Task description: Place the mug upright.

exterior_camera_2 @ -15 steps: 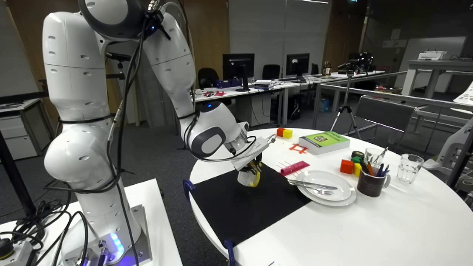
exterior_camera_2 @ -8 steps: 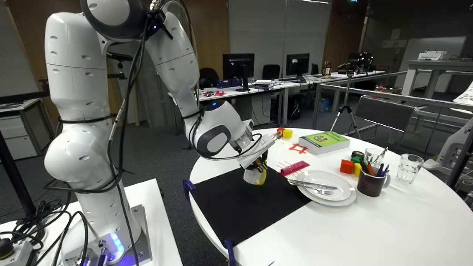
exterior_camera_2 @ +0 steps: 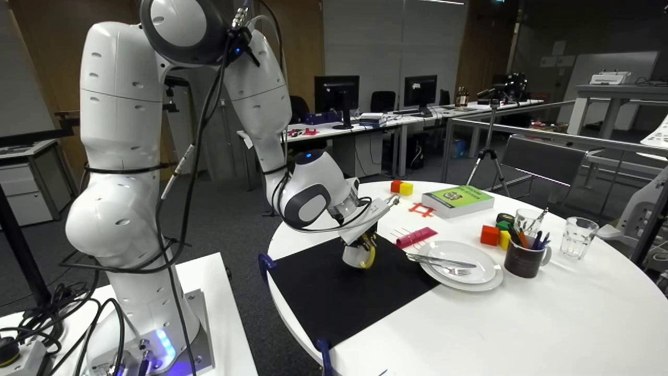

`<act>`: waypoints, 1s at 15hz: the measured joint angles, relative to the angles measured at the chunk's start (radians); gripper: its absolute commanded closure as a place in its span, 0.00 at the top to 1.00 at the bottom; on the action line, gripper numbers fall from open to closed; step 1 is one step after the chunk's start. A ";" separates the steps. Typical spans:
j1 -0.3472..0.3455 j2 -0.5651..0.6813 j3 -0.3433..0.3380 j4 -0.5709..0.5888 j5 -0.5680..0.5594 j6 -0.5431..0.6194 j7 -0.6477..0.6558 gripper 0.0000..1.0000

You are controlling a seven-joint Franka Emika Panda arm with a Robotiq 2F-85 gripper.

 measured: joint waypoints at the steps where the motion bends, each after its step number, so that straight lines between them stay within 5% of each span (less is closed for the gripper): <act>1: 0.013 0.011 -0.012 0.006 -0.004 0.000 0.000 0.04; 7: 0.078 0.043 -0.068 0.030 -0.019 0.000 0.000 0.04; 10: 0.097 0.043 -0.084 0.031 -0.027 0.000 -0.001 0.46; 12: 0.107 0.043 -0.092 0.031 -0.028 0.000 -0.004 0.53; 15: 0.113 0.043 -0.095 0.032 -0.027 0.001 -0.015 0.77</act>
